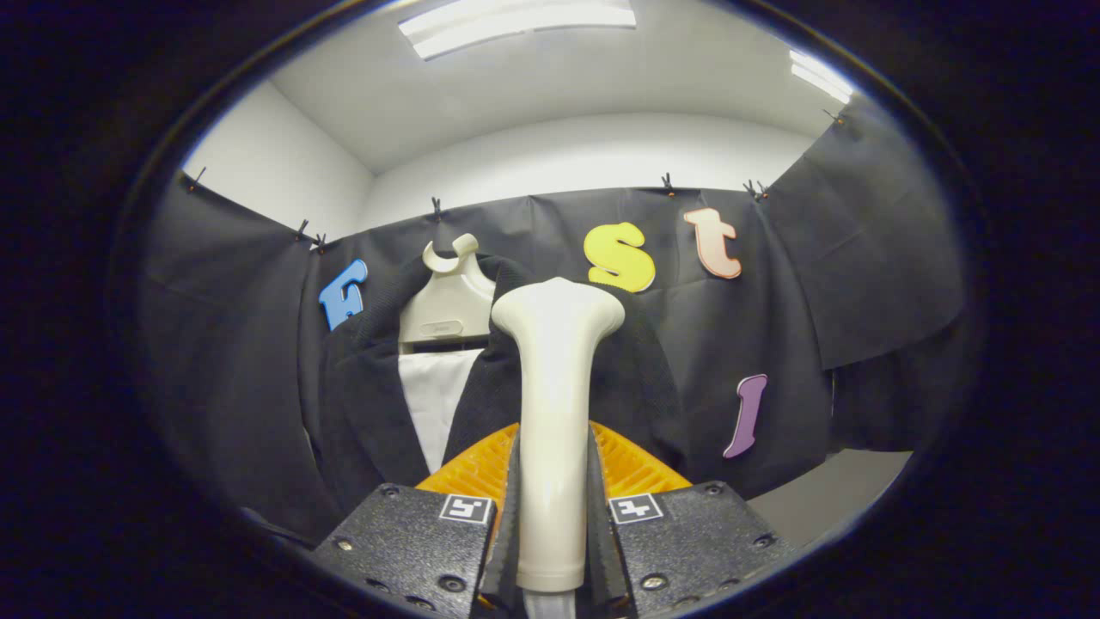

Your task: Iron the clothes twice with a garment steamer, once on the left side and once on the right side.

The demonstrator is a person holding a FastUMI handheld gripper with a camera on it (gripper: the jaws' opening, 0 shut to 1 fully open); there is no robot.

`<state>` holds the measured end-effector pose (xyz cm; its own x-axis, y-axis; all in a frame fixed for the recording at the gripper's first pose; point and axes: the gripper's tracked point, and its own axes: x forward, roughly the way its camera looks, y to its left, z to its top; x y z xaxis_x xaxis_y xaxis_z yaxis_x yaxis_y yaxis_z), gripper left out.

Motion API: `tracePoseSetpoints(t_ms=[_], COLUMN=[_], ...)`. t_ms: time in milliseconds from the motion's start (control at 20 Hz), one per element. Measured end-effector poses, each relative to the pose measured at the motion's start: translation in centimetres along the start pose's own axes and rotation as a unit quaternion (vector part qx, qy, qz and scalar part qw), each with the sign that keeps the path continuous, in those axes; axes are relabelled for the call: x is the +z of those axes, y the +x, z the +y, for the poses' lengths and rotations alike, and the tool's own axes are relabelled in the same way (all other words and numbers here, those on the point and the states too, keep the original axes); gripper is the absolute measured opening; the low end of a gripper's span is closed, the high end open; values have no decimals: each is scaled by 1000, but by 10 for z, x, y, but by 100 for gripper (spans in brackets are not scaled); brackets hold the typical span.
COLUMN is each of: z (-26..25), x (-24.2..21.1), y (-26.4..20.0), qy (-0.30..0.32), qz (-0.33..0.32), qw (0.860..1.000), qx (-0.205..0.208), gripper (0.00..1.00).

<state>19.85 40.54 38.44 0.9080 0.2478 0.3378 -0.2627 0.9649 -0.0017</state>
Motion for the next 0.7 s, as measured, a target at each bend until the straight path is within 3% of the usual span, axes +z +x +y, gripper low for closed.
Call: tracePoseSetpoints(t_ms=[700], z=[-9], x=[-60], y=[-40], qy=[-19], qz=[62], qw=[998], qx=[15], gripper=[36])
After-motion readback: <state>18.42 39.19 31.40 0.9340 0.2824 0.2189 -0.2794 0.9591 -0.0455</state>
